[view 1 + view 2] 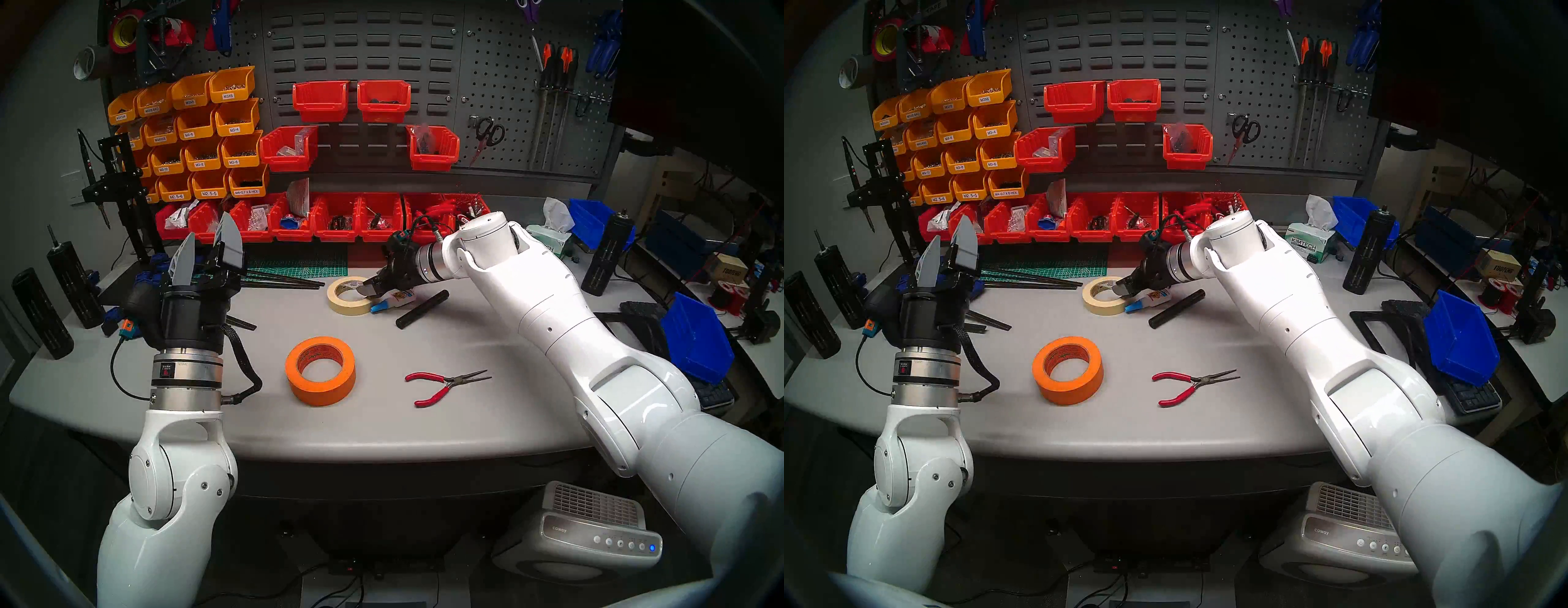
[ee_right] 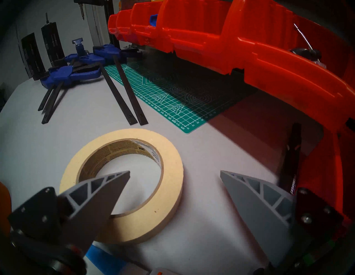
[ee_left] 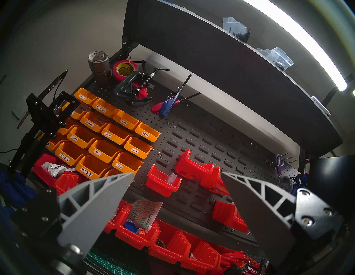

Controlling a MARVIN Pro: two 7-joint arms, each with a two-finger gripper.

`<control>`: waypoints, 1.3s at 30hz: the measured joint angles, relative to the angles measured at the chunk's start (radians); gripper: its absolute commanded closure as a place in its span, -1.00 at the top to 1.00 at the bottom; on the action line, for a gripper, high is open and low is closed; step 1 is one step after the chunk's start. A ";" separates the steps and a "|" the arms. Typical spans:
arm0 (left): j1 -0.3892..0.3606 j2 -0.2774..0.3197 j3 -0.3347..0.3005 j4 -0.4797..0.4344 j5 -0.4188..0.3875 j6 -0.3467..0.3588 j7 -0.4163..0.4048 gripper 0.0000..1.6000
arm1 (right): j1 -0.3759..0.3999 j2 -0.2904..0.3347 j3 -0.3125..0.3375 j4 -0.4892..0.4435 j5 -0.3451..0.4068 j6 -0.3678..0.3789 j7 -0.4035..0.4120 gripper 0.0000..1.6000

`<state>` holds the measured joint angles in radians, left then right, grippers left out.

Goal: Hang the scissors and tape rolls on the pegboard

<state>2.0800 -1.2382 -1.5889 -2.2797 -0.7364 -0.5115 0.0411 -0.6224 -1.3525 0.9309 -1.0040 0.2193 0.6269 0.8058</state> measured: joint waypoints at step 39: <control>0.000 0.000 0.000 0.000 0.000 0.000 0.000 1.00 | 0.061 -0.010 0.043 0.013 0.001 -0.147 0.111 -1.00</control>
<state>2.0800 -1.2381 -1.5889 -2.2798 -0.7364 -0.5115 0.0413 -0.5615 -1.3626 0.9740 -0.9907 0.2199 0.4796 0.9170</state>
